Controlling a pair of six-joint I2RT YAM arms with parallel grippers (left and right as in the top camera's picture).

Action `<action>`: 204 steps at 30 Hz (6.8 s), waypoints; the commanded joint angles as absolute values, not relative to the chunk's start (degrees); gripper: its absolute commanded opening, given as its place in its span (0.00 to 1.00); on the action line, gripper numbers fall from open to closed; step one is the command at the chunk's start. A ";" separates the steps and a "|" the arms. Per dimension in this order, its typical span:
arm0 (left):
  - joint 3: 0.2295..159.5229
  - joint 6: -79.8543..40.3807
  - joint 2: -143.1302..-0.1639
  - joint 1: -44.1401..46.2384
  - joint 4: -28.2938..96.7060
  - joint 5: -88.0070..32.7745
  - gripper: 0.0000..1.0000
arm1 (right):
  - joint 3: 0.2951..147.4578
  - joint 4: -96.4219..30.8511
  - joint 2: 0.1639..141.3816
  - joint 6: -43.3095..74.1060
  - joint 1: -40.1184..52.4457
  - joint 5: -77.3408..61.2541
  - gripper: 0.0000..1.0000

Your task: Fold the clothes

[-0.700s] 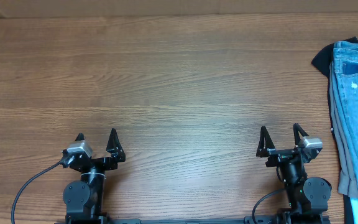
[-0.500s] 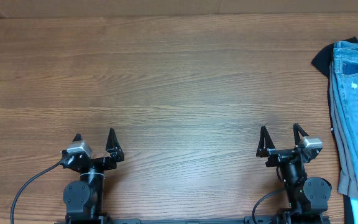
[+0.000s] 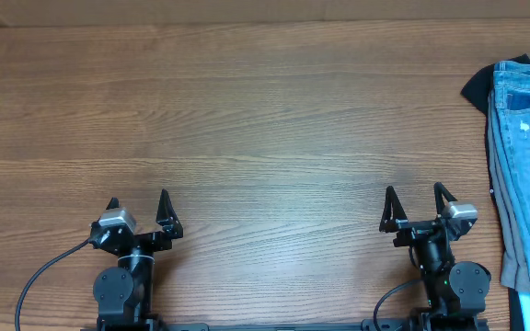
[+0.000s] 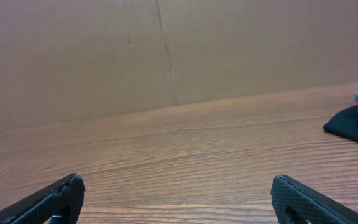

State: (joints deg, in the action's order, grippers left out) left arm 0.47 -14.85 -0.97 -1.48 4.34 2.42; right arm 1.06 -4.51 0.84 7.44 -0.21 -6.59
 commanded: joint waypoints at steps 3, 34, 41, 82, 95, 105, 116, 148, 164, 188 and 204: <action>0.30 -13.93 -0.62 -1.52 4.10 3.36 1.00 | 0.47 -4.23 0.16 7.25 0.16 -6.04 1.00; 0.30 -13.93 -0.64 -1.52 4.10 3.36 1.00 | 0.47 -4.25 0.16 7.25 0.16 -6.04 1.00; 0.30 -13.91 -0.62 -1.52 4.10 3.36 1.00 | 0.47 -4.25 0.16 7.25 0.16 -6.04 1.00; 0.30 -13.93 -0.62 -1.52 4.10 3.36 1.00 | 0.93 23.46 0.16 21.26 0.27 -49.69 1.00; 0.30 -13.93 -0.62 -1.52 4.10 3.36 1.00 | 23.14 10.81 19.14 -2.61 0.25 -25.93 1.00; 0.30 -13.93 -0.62 -1.52 4.10 3.36 1.00 | 60.07 -15.62 62.87 -11.86 -3.46 5.32 1.00; 0.30 -13.93 -0.62 -1.52 4.10 3.36 1.00 | 89.73 -42.41 97.78 -12.45 -13.87 8.32 1.00; 0.30 -13.93 -0.62 -1.52 4.10 3.36 1.00 | 89.73 -17.58 128.62 -14.68 -17.45 37.89 0.75; 0.30 -13.93 -0.62 -1.52 4.10 3.36 1.00 | 89.73 -16.53 128.62 -13.15 -19.11 32.34 0.64; 0.30 -13.93 -0.62 -1.52 4.10 3.36 1.00 | 93.30 -20.29 128.60 -10.24 -19.16 32.23 0.45; 0.30 -13.93 -0.62 -1.52 4.10 3.36 1.00 | 93.45 -24.38 128.62 -5.72 -20.80 27.94 0.07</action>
